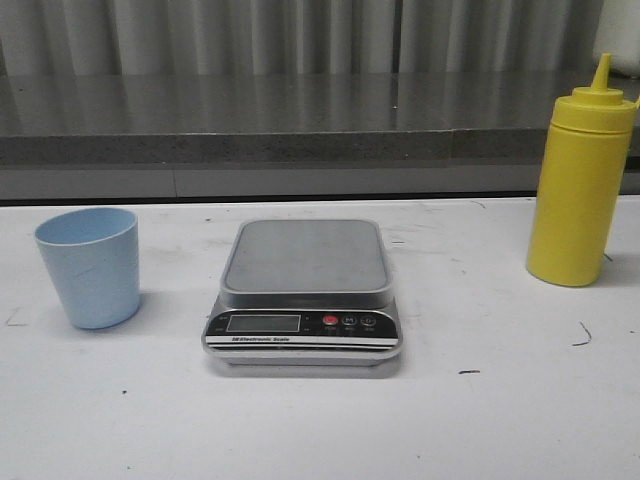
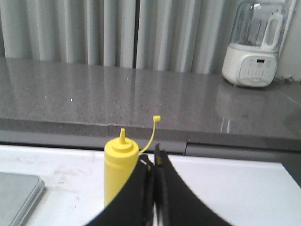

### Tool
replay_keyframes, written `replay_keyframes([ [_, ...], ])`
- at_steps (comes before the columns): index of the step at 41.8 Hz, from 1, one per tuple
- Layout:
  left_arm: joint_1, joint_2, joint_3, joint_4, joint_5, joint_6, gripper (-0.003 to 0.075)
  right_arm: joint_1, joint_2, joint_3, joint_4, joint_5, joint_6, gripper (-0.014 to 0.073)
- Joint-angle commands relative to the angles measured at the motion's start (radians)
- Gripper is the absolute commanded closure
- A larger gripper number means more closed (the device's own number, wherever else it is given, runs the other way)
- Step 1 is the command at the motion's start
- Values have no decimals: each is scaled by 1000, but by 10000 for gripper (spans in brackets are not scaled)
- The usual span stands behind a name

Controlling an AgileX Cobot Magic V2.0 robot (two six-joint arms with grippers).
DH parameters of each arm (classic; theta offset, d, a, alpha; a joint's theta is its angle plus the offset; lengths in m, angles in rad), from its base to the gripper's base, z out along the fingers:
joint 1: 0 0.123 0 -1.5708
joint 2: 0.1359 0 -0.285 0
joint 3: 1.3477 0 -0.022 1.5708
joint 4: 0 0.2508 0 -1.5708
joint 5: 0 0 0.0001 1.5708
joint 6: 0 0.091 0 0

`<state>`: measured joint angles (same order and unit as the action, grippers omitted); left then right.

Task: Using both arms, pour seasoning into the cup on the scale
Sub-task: 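Move the left gripper down toward the light blue cup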

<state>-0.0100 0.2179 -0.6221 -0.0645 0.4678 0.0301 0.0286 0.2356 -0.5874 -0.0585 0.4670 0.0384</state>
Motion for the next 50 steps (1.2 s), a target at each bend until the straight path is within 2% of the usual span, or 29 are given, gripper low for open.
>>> replay_keyframes([
  [1,1,83,-49,-4,-16,0,740,-3,88,-60,-13,13,-7,659],
  [9,1,175,-19,-28,-7,0,740,-3,210,-57,-13,76,-7,659],
  [22,1,271,28,-49,-2,0,727,-3,347,-57,-13,77,-20,643],
  [24,1,289,28,-49,0,0,677,-3,359,-57,-13,77,-38,594],
  [26,1,302,28,-49,1,0,587,-3,366,-57,-13,77,-44,515],
  [32,1,346,28,-47,2,0,232,-3,375,-57,-13,78,-49,196],
  [33,1,353,25,-47,9,2,195,-3,375,-57,-13,78,-49,153],
  [37,-16,402,-11,-49,71,15,167,-3,375,-57,-13,77,-49,81],
  [50,-174,686,-232,-47,244,17,168,-3,375,-57,-13,77,-49,85],
])
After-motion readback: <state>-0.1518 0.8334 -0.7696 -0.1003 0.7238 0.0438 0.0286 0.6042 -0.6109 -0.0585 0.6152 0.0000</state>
